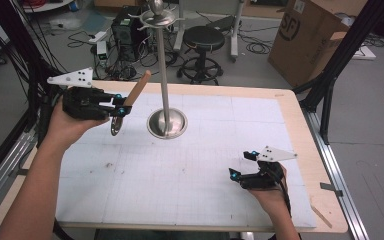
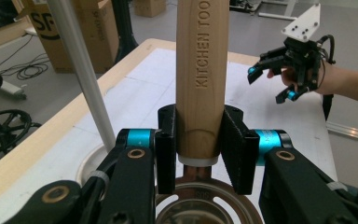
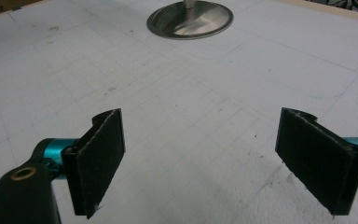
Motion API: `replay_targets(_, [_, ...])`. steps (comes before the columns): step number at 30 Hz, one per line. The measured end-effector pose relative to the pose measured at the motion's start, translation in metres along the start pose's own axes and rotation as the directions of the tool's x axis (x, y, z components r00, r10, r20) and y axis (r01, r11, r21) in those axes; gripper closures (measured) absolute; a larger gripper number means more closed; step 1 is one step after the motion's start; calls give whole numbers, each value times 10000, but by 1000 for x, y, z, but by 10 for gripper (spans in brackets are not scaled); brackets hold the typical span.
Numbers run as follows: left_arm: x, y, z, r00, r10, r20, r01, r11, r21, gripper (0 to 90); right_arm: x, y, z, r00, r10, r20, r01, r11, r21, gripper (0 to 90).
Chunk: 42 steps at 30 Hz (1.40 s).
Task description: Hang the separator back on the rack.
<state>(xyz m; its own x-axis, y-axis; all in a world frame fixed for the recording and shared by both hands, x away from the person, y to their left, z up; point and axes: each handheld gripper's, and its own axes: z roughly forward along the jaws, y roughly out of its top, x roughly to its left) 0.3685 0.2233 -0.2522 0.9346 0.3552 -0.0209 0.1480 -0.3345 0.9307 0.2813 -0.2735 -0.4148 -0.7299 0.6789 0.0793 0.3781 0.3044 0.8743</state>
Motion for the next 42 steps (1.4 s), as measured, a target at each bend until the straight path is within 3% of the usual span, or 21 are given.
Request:
replay_targets(10, [7,16,-8,9992,-192,-352,172,9983,-557,687,0,0,1,10000,11,-48,-11,10000,-5,144])
replay_targets(18, [12,31,-11,9983,-156,-563,125,9984,-550,687,0,-1,0,10000,41,-32,-41,10000,-22,144])
replay_targets(31, [22,54,-21,9854,-300,-1674,184,9973,-705,687,-4,-2,-3,9998,171,-65,-172,9998,-114,144])
replay_targets(42, [28,59,-17,9800,-405,-1949,298,9979,-576,687,-4,-2,-4,9998,199,-74,-201,9996,-212,144])
